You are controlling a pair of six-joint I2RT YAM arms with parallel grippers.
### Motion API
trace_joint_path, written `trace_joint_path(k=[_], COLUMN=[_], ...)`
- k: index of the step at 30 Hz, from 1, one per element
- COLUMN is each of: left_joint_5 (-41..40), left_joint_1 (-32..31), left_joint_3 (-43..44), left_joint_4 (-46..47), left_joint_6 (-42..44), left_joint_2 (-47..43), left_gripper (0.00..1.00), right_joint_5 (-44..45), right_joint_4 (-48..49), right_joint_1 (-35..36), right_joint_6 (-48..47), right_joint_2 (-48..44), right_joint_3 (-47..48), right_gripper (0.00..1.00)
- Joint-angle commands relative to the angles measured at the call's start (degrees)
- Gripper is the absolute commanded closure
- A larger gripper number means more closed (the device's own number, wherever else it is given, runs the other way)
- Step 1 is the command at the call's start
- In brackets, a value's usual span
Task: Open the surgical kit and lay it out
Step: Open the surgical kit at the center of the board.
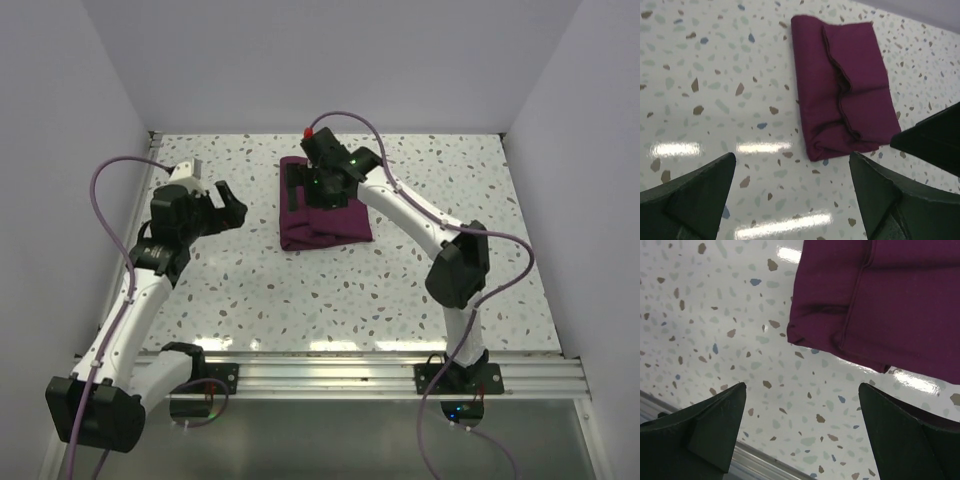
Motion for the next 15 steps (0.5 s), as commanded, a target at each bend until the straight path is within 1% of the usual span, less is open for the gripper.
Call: trace_joint_path(k=[1, 3, 4, 6, 8, 10, 13, 15], left_joint_5=[1.9, 4.0, 4.4, 5.9, 7.1, 7.4, 7.8, 7.9], left_joint_1=[0.2, 0.1, 0.1, 0.1, 0.1, 0.1, 0.1, 0.1], left_joint_3=[1.8, 1.3, -1.0, -3.5, -5.9, -6.1, -4.9, -4.1], left_joint_4=[-14.5, -17.8, -18.1, -16.6, -15.9, -16.1, -17.2, -18.2], left_joint_6=[-3.5, -3.1, -3.4, -3.7, -3.9, -3.7, -3.4, -2.7], left_joint_2=[3.1, 4.7, 4.5, 1.8, -1.3, -2.5, -2.6, -1.5], left_gripper=[0.0, 0.0, 0.0, 0.0, 0.0, 0.0, 0.0, 0.0], right_joint_5=[4.9, 8.9, 10.3, 13.7, 14.6, 15.3, 16.6, 18.1], right_joint_4=[-8.1, -10.1, -10.9, -13.6, -14.0, -13.7, -12.8, -12.8], right_joint_1=[0.5, 0.5, 0.5, 0.5, 0.5, 0.5, 0.5, 0.5], right_joint_6=[-4.1, -4.1, -4.4, -4.7, -5.1, -5.6, -5.6, -5.2], right_joint_2=[5.7, 7.6, 8.5, 11.8, 14.7, 16.4, 19.0, 20.6], right_joint_3=[6.4, 8.7, 9.5, 11.8, 12.9, 13.0, 13.0, 13.2], right_gripper=[0.02, 0.01, 0.01, 0.02, 0.03, 0.05, 0.1, 0.19])
